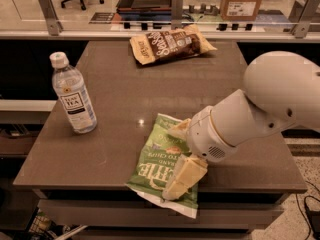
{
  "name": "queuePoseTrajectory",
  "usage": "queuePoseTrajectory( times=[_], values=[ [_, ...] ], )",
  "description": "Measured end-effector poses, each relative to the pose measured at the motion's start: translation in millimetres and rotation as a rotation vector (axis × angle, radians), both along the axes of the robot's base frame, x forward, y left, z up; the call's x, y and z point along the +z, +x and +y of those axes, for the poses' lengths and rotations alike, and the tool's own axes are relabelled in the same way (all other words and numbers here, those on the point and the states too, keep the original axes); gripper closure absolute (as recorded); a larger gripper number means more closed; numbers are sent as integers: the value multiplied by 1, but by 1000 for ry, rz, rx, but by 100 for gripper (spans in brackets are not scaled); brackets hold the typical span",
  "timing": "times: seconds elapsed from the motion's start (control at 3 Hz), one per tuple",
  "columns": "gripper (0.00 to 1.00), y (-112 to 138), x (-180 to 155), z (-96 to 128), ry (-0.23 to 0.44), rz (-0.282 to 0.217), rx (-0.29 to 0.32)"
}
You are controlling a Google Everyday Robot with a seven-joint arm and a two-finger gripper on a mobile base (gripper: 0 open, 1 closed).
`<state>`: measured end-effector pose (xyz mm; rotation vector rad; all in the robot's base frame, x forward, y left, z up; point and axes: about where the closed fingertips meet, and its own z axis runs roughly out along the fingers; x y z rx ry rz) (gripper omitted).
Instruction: Move green jalapeno chip bag near brown chip bag
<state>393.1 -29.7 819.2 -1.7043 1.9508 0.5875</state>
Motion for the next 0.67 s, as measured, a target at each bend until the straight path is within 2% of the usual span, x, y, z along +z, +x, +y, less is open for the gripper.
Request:
queuePoseTrajectory(
  times=[0.67],
  values=[
    [64, -1, 3, 2, -2, -8, 4]
  ],
)
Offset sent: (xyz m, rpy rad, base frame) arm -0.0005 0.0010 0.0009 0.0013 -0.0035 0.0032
